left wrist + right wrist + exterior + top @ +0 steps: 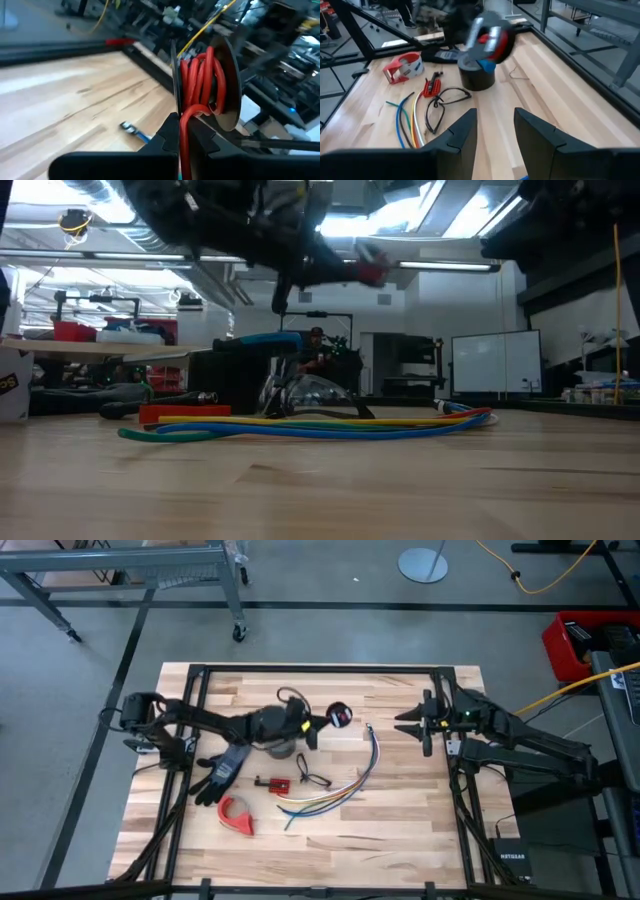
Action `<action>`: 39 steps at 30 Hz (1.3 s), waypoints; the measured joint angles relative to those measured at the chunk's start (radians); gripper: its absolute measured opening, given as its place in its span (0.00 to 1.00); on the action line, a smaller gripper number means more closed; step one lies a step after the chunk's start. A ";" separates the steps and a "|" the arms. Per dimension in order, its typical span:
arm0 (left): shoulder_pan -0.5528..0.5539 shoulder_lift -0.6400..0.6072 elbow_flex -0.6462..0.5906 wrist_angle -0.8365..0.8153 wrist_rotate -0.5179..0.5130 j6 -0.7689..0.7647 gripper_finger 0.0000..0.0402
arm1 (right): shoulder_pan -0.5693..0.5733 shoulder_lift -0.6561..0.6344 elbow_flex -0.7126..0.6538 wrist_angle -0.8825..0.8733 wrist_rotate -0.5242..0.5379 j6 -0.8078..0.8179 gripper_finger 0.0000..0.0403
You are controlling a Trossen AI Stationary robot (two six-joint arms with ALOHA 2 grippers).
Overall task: Coil cords
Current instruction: Coil the red wire on the spool
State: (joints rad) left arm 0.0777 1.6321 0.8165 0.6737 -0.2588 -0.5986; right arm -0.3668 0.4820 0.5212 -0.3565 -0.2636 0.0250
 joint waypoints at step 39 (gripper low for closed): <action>0.607 0.160 0.000 -0.508 0.705 -0.178 0.00 | 0.000 0.000 -0.034 0.018 0.000 -0.005 0.33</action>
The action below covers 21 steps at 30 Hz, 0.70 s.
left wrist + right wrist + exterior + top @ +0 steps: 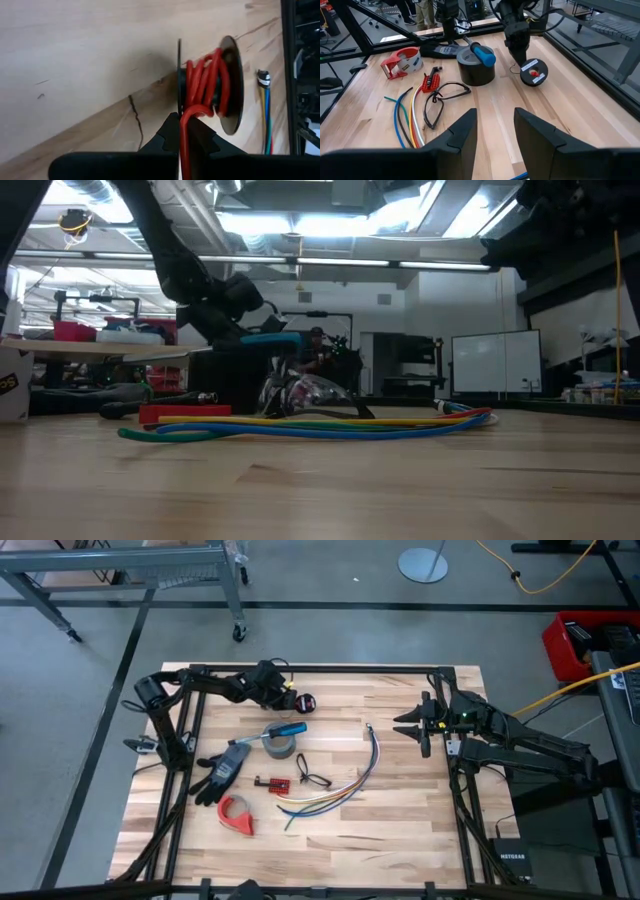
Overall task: Coil cords
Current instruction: Coil the red wire on the spool
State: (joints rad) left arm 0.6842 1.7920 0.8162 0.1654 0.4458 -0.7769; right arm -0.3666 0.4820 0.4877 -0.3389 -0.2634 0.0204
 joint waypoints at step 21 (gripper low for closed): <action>0.050 0.037 0.001 -0.022 0.001 -0.002 0.01 | 0.000 0.000 0.000 -0.002 0.000 0.000 0.33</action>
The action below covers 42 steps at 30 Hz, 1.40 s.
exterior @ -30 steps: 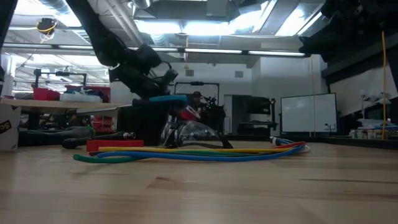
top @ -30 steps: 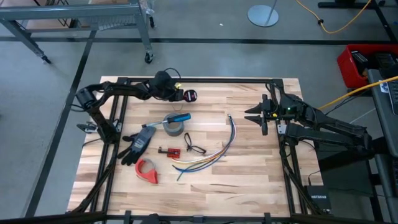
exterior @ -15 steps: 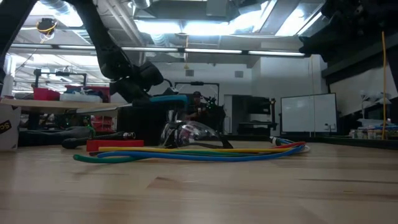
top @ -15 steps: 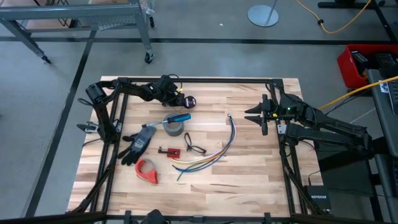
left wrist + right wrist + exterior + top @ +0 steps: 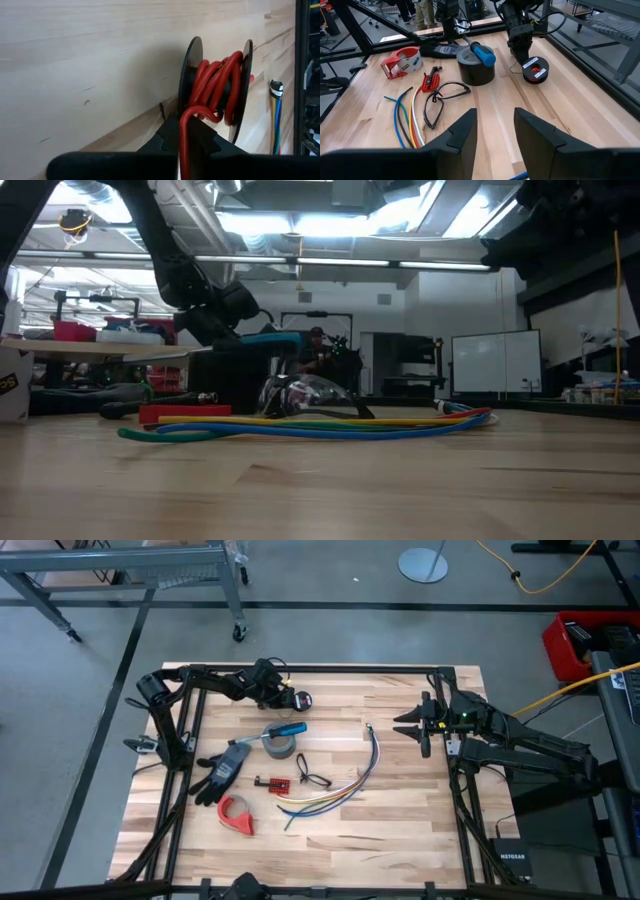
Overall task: Coil cords
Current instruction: Coil the red wire on the spool, then return to Home Position
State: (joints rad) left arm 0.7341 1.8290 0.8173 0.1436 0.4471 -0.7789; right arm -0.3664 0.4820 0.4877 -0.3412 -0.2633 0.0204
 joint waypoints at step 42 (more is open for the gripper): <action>0.114 -0.469 -0.002 -0.164 0.093 0.321 0.27 | 0.000 -0.140 0.124 -0.050 0.027 -0.002 0.33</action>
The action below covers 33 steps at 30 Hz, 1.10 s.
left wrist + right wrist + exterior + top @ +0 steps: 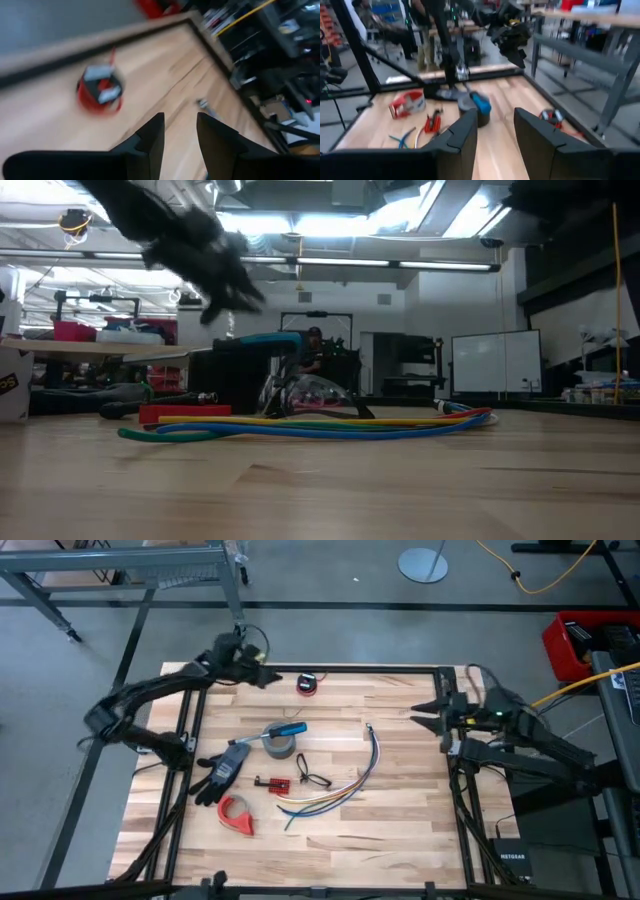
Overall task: Coil cords
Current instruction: Return to Home Position
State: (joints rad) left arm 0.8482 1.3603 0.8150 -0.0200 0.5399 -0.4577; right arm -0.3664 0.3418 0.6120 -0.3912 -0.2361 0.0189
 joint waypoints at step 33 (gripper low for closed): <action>-0.420 -0.659 -0.387 0.266 -0.216 0.038 0.27 | 0.000 -0.321 0.022 -0.234 0.058 0.082 0.33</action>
State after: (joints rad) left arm 0.4280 0.7011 0.4279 0.2455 0.3237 -0.4195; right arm -0.3668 0.0204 0.6343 -0.6251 -0.1784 0.1011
